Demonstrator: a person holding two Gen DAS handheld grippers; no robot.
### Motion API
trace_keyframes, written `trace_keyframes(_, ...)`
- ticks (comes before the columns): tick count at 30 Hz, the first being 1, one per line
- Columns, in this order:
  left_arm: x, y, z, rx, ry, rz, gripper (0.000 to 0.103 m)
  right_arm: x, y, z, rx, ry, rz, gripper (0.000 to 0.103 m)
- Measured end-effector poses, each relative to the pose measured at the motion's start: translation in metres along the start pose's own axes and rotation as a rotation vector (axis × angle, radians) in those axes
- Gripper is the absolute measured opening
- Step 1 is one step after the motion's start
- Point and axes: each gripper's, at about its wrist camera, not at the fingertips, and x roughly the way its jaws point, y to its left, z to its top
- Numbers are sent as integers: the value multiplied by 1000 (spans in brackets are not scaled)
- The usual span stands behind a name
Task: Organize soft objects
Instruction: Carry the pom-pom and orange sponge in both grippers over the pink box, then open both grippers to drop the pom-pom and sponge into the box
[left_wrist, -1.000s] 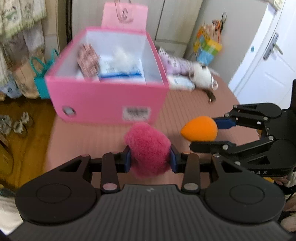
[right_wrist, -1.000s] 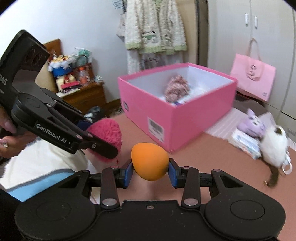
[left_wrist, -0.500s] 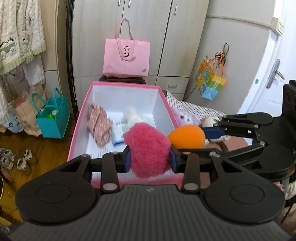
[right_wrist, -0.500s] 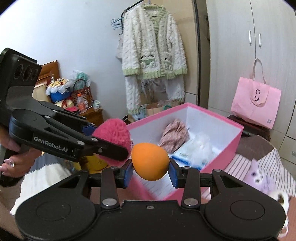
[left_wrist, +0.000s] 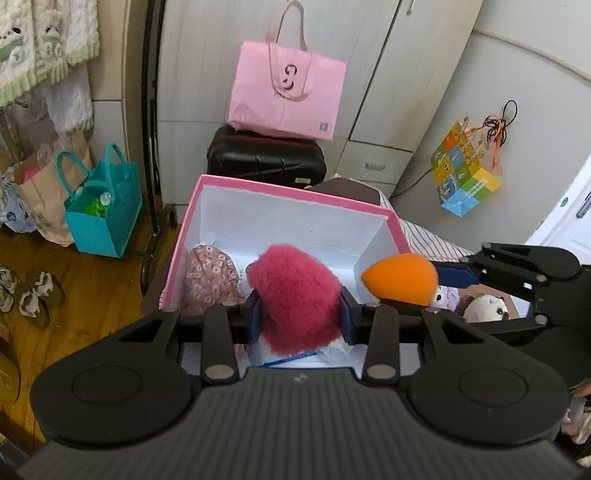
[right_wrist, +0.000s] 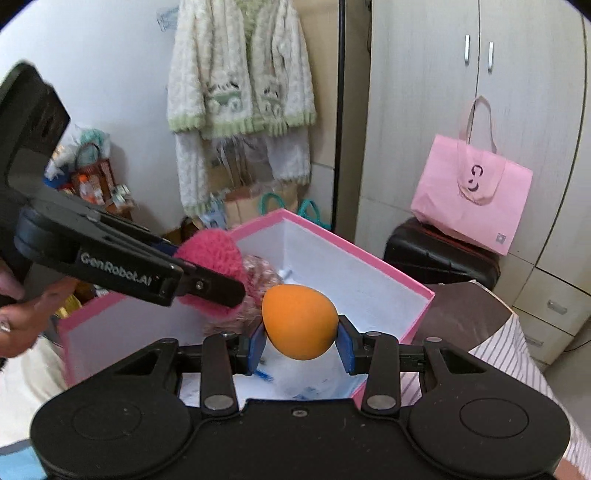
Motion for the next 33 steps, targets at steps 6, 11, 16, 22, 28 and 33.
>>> trace_keyframes(6,23,0,9,-10,16,26,43,31,-8,7,-20,50,-28,47)
trace_keyframes(11,31,-4,12,6,17,43,50,45,-16,5,-4,62,-45,48)
trace_keyframes(16,13,-7,9,24,-15,35,58,31,-17,5,-2,16,-37,67)
trace_keyframes(22,-40,-20,-7,101,-61,0,63,-17,-17,0,12,-58,-32,73)
trace_keyframes(28,-94,-41,-30,189,-89,-19,67,-85,-21,-23,76,-112,11,75)
trace_keyframes(33,-127,-68,-49,269,-95,-49,70,-131,-27,-47,116,-112,17,75)
